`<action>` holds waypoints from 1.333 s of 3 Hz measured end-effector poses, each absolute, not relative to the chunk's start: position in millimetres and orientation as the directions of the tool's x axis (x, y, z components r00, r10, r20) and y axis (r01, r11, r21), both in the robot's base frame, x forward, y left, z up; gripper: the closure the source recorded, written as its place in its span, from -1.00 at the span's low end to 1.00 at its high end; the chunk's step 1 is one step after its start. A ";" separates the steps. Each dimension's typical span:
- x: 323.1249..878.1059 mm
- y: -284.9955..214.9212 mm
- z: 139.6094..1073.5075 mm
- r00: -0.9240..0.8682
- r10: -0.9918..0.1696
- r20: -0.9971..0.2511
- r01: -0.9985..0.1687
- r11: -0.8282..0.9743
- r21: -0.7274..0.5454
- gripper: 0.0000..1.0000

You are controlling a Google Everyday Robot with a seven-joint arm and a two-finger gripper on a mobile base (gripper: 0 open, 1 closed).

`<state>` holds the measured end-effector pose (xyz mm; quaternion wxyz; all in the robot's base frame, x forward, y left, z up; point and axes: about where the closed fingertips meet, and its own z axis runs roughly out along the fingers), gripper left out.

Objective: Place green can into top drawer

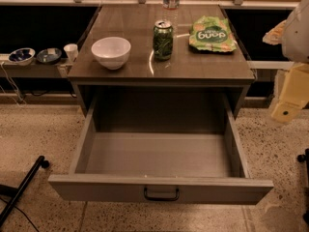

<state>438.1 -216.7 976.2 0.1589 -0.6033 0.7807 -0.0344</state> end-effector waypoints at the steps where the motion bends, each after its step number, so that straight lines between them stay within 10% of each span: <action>1: 438.1 -216.7 976.2 -0.222 -0.953 -0.207 -0.931 0.270 -0.245 -1.00; 4: 604.7 -169.0 964.3 0.004 -0.793 -0.609 -0.881 0.284 -0.377 -1.00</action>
Offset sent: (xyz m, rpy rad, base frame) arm 0.0556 0.0099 -0.0119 0.1247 -0.0795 0.0294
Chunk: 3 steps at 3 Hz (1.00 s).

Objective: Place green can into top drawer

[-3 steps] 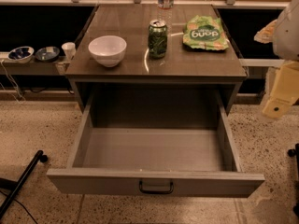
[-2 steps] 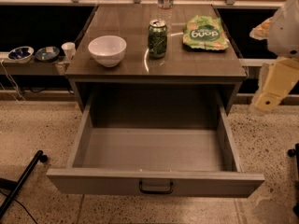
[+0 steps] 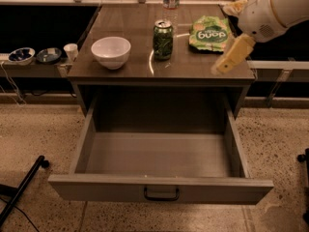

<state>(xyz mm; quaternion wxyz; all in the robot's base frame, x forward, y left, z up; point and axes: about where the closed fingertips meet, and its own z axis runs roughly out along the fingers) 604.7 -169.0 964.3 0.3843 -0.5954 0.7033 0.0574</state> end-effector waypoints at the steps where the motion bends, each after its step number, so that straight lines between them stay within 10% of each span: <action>1: 676.8 -147.0 945.3 0.019 -0.671 -0.741 -0.867 0.358 -0.347 -1.00; 3: 746.6 -87.0 907.7 -0.147 -0.504 -0.851 -0.895 0.435 -0.103 -1.00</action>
Offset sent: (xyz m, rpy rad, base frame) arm 0.1725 0.0685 -0.0593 0.4628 0.1491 -0.1265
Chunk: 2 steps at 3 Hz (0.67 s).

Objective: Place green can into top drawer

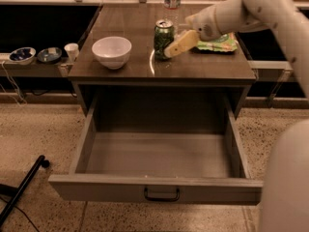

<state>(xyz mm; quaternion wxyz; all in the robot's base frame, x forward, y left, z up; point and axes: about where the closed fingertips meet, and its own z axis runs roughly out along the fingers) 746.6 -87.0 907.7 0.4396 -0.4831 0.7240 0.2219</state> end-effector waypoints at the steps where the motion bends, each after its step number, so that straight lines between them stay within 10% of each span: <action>1: 767.0 -64.7 902.2 -0.200 -0.453 -0.869 -0.893 0.449 -0.029 -1.00; 2: 781.7 -45.3 899.7 -0.222 -0.406 -0.886 -0.895 0.446 0.020 -0.62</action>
Offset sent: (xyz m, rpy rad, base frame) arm 0.0577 0.0567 -0.0035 0.1768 0.1087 -0.0099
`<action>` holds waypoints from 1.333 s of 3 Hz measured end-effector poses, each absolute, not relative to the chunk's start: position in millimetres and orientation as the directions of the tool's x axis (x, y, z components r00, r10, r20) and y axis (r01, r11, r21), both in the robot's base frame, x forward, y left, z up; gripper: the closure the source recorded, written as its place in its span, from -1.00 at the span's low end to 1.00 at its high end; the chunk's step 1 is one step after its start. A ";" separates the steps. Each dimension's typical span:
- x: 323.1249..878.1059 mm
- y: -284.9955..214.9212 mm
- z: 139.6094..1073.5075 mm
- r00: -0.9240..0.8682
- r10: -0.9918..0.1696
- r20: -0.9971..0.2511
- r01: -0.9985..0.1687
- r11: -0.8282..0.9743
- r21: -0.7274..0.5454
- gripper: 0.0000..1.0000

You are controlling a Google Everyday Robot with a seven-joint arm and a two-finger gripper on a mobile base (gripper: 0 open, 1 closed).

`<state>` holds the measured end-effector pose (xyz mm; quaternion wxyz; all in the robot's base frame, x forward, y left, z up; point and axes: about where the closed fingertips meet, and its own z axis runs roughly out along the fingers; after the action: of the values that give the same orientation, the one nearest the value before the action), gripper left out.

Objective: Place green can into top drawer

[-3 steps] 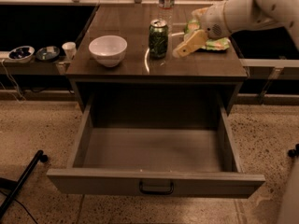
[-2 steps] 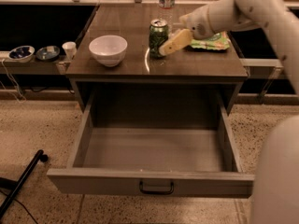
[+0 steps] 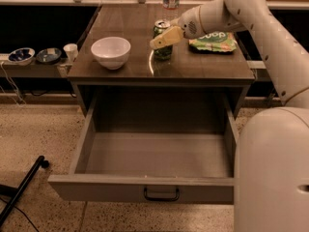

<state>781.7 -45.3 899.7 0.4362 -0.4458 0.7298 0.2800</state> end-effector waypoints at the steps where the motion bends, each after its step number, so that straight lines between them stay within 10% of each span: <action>1: 788.8 -27.8 903.1 -0.216 -0.371 -0.903 -0.905 0.423 0.043 -0.15; 3: 738.6 -49.2 953.0 -0.072 -0.284 -0.956 -0.929 0.367 -0.039 0.93; 4: 677.8 -92.3 972.8 -0.028 -0.323 -0.946 -0.911 0.397 -0.109 1.00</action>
Offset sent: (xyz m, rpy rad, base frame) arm -0.0006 0.0203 0.0200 0.1623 -0.0287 0.0746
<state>677.8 -92.3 972.8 0.5160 -0.4691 0.6577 0.2850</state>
